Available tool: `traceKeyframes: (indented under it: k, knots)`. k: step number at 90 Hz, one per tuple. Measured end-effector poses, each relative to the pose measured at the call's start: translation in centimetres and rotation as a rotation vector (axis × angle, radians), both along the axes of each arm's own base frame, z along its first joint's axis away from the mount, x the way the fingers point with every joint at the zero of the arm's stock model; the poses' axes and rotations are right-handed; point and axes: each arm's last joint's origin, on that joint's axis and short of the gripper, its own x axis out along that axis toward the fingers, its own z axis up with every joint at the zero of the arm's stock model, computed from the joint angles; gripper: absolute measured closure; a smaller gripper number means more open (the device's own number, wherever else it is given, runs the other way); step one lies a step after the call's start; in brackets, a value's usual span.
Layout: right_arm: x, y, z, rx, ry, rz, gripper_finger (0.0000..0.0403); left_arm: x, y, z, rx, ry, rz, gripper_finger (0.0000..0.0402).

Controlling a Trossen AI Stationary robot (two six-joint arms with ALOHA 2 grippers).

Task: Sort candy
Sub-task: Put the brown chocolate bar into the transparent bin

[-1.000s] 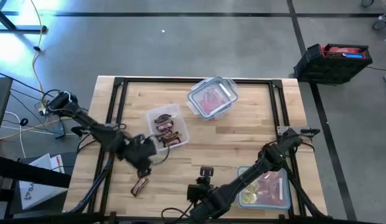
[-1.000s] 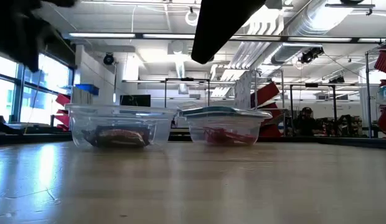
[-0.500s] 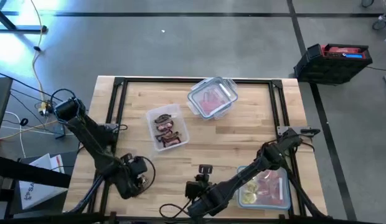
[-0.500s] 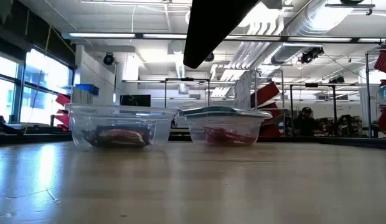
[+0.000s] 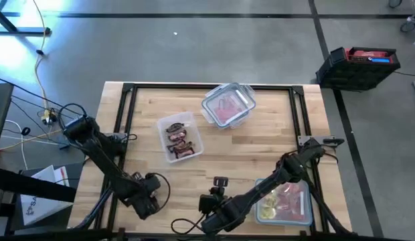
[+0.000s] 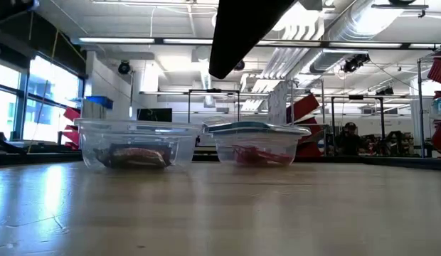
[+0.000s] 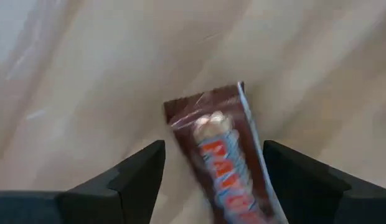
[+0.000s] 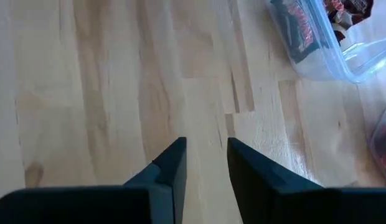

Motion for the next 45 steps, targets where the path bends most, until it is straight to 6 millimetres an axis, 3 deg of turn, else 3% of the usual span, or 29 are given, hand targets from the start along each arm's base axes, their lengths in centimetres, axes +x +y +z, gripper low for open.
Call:
traceKeyframes:
  k: [27,45]
  knots:
    - [0.0,0.0,0.0,0.001,-0.003,0.000,0.0318,0.4,-0.1,-1.2,0.051,0.017,-0.042,0.0153]
    - [0.0,0.0,0.0,0.002,-0.005,0.000,0.0318,1.1,0.6,-1.3,0.073,0.025,-0.083,0.0203]
